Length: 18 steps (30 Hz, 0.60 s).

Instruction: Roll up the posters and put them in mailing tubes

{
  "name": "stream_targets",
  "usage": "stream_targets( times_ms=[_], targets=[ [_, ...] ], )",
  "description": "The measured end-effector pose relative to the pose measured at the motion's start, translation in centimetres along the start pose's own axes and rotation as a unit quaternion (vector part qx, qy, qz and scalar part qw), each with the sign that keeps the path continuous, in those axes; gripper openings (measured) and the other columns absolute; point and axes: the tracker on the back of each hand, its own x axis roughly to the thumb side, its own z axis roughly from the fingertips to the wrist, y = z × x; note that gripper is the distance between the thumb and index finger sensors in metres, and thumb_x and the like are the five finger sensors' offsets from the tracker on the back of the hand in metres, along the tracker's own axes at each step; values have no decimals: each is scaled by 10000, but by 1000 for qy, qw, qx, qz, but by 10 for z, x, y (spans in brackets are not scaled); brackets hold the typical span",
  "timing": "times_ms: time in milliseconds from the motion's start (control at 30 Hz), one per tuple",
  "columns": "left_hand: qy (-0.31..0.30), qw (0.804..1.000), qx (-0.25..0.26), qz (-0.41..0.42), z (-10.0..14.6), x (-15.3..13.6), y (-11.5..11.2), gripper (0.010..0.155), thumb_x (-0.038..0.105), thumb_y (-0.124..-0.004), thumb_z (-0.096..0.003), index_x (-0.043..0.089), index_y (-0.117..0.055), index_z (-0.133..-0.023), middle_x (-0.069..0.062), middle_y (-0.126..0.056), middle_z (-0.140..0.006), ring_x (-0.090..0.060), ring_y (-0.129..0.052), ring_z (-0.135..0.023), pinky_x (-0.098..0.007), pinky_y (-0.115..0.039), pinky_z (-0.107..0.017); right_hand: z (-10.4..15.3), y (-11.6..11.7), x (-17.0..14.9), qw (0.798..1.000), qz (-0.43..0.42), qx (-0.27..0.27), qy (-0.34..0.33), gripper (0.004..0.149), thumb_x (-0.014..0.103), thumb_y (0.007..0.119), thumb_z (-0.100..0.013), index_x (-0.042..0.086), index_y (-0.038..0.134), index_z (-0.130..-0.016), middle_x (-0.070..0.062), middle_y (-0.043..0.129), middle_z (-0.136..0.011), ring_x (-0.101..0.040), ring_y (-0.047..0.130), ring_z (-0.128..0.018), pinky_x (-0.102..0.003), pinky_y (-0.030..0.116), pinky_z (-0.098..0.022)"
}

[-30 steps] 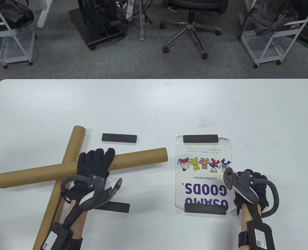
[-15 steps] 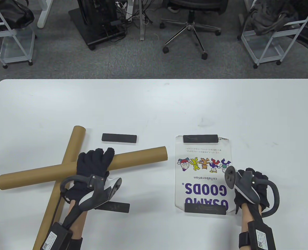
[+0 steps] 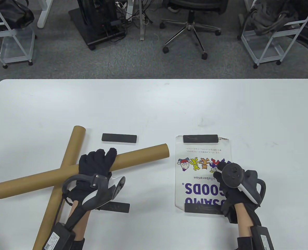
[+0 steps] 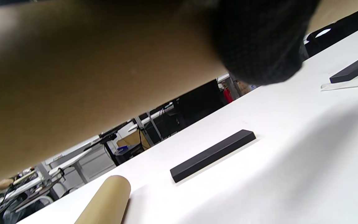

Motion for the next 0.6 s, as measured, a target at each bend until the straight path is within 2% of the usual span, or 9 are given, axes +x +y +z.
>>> stream_targets(
  times_ms=[67, 267, 333, 467, 600],
  targets=[
    [2, 1000, -5, 3, -2, 3, 4, 838, 498, -842, -443, 296, -486, -1174, -51, -752, -1117, -305, -867, -964, -552, -750, -761, 0, 1, 0, 1000, -5, 1, -7, 546, 390, 680, -540, 138, 656, -1023, -189, 725, -1039, -481, 773, -880, -704, 602, -676],
    [10, 995, -79, 58, -23, 9, 11, 854, 494, -824, -472, 184, -485, -1192, -96, -757, -1107, -337, -877, -939, -588, -829, -694, 4, 4, -4, 1000, -14, 4, -7, 559, 391, 680, -540, 129, 646, -1032, -188, 730, -1035, -478, 776, -877, -706, 602, -676],
    [15, 993, -89, 70, -29, 8, 14, 867, 499, -807, -480, 141, -475, -1196, -104, -757, -1105, -339, -883, -931, -575, -849, -683, 4, 4, -6, 1000, -17, 5, -8, 558, 391, 680, -540, 128, 648, -1030, -189, 732, -1033, -478, 778, -875, -706, 602, -675],
    [45, 985, -124, 113, -44, 3, 18, 875, 496, -798, -492, 110, -455, -1199, -123, -744, -1106, -353, -873, -930, -575, -847, -678, 7, 4, -5, 1000, -21, 9, -15, 556, 392, 680, -540, 128, 652, -1029, -189, 734, -1031, -479, 779, -874, -706, 604, -673],
    [86, 973, -165, 136, -57, -5, 10, 888, 494, -782, -503, 70, -430, -1200, -145, -732, -1106, -368, -873, -922, -566, -851, -673, 9, 4, -2, 1000, -18, 8, -22, 555, 391, 681, -540, 128, 654, -1027, -190, 734, -1031, -479, 779, -874, -705, 604, -673]
  ],
)
